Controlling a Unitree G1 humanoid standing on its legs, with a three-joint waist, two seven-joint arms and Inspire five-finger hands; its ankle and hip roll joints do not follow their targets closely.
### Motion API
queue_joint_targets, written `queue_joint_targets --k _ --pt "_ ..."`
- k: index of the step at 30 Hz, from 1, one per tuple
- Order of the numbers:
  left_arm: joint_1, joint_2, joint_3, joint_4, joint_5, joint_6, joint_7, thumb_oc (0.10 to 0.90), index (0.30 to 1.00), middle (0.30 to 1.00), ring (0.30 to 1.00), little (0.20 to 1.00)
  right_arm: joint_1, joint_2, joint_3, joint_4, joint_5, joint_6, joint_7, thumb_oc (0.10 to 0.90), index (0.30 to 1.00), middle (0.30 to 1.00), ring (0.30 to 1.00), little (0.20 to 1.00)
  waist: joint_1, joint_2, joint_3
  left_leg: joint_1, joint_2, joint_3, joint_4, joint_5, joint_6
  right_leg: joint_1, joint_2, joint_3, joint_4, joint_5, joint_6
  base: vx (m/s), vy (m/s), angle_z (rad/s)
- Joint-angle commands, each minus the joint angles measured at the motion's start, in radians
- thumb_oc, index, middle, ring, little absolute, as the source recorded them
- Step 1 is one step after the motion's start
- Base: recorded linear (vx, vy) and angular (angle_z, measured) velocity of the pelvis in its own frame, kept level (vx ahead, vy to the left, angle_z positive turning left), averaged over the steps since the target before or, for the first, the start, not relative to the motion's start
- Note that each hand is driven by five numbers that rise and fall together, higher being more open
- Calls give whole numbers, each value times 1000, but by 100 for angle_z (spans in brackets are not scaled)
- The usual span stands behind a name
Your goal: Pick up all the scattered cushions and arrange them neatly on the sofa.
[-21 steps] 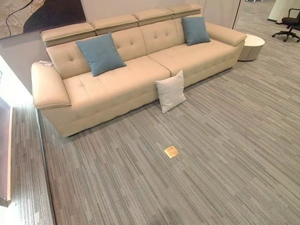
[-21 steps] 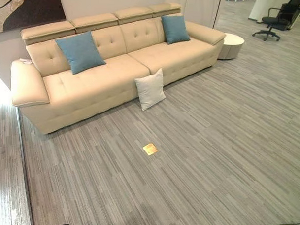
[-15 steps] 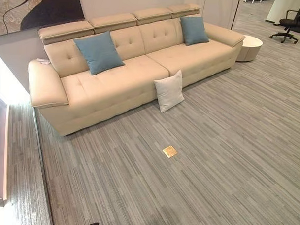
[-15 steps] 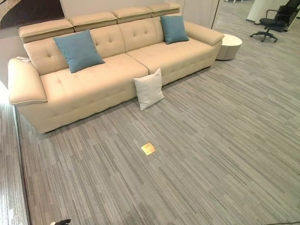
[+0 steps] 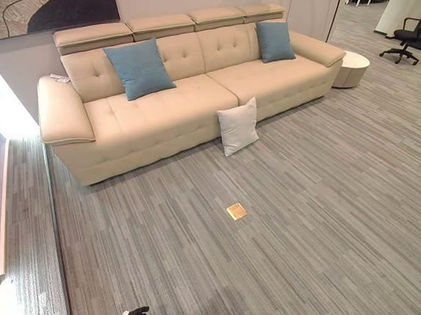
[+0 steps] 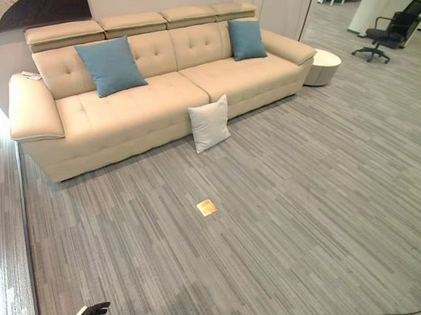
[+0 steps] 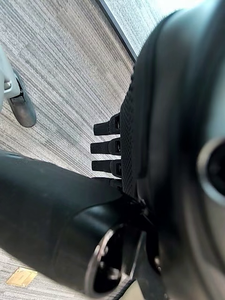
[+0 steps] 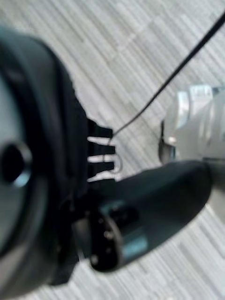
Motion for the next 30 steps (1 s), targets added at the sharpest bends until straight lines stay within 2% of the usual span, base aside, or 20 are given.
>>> queue_joint_targets --k 1,11,16,21,26,28,29,30 --pt "-57 4 -12 25 8 -22 17 800 900 900 900 900 -21 21 39 -15 -28 -12 26 800 900 900 900 900 13 -30 -22 -45 -23 -27 1 -19 -36 -35 -51 -68 11 39 97 0 0 0" --pt "-88 -1 -52 16 5 -20 -16 800 900 900 900 900 -56 14 72 -51 -28 -15 39 800 900 900 900 900 4 -26 -4 -44 -14 -13 1 -19 -41 -38 -46 -63 11 39 94 -1 -19 -1" --pt "-118 -4 -101 14 35 -12 -23 800 900 900 900 900 -83 2 79 -61 -23 -8 45 800 900 900 900 900 -18 -13 21 -35 3 3 1 -23 -46 -35 -32 -52 11 36 83 22 -98 -4" --pt "-153 -17 -139 -8 45 -12 -30 800 900 900 900 900 -105 -25 77 -50 -9 -5 49 800 900 900 900 900 -52 6 39 -3 33 42 1 -36 -52 -44 3 4 11 22 64 57 -174 -27" --pt "-185 -20 -141 -35 -11 -16 -40 800 900 900 900 900 -107 -29 91 -31 -13 3 58 800 900 900 900 900 -66 6 54 38 70 72 1 -30 -63 -33 35 45 21 0 46 83 -189 -36" --pt "-191 -19 -140 -39 -24 -18 -38 800 900 900 900 900 -109 -31 103 -22 -31 6 64 800 900 900 900 900 -68 -4 65 27 88 85 81 -51 -70 -25 41 53 34 -15 33 116 -318 -29" --pt "-195 -19 -147 -49 -34 -17 -38 800 900 900 900 900 -114 -31 112 -18 -39 9 67 800 900 900 900 900 -56 -26 85 -14 111 71 225 -26 -74 -4 44 62 44 -20 21 104 -308 -38" --pt "-195 -19 -147 -50 -34 -17 -38 800 900 900 900 900 -114 -31 112 -18 -39 9 67 800 900 900 900 900 -57 -25 85 -19 112 69 232 -29 -75 -5 45 61 44 -19 21 158 -403 -44"
